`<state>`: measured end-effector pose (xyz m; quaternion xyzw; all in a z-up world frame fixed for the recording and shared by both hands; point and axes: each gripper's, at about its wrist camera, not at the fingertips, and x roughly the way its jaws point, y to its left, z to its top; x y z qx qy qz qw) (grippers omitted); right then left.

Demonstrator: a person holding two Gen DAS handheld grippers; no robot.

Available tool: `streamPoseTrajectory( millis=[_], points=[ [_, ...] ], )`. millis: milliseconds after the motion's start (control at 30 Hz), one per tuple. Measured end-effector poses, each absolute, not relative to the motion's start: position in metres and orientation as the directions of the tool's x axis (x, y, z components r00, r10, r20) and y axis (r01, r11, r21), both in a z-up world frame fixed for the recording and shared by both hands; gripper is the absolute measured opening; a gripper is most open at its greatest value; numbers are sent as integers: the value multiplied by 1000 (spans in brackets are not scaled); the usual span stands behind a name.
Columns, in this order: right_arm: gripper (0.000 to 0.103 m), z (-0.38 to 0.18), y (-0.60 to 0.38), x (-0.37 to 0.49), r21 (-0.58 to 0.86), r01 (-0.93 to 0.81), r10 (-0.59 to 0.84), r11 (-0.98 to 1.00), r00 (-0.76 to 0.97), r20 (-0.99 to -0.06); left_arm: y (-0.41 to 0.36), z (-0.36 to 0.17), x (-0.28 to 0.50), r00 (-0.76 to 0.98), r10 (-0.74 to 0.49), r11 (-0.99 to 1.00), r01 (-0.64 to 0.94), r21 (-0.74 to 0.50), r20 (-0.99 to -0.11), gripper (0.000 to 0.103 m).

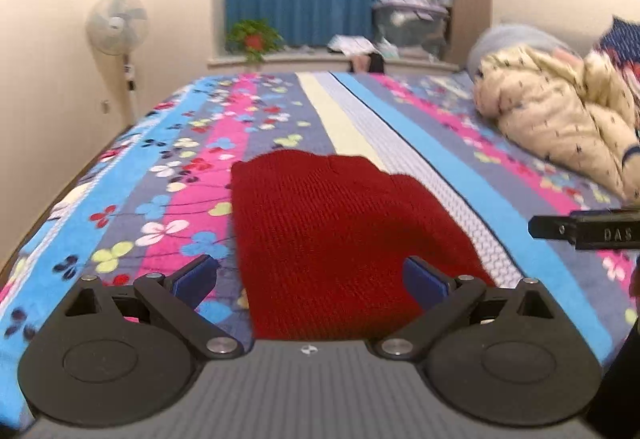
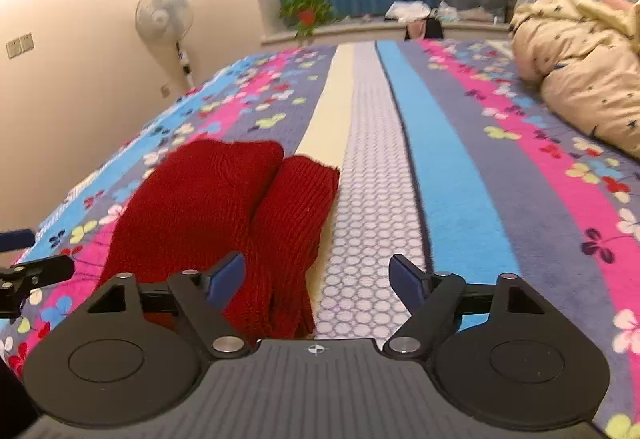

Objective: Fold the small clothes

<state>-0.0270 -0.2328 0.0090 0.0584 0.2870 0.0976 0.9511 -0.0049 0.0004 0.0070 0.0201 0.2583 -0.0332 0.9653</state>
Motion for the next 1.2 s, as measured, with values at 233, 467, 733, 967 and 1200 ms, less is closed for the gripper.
streamPoseTrajectory(
  millis=[233,467,733,967,1200],
  points=[
    [96,19,-222,-76,122,-150,190,981,856,-480,-12,-4,-40,829,-16,1000,16,-6,-560,102],
    [96,4,-193,-66,16,-191,169,982,827,-536,-2,-26,-17,757,64,998,-56,34,-651,102],
    [96,-4,-185,-63,2,-198,163,980,804,-572,2,-30,-13,735,59,998,-68,14,-675,102],
    [96,-5,-189,-62,24,-186,165,982,798,-580,2,-30,-12,735,69,997,-75,21,-674,102],
    [96,-6,-187,-62,21,-196,171,980,793,-584,-1,-28,-13,751,57,998,-56,23,-658,102]
  ],
)
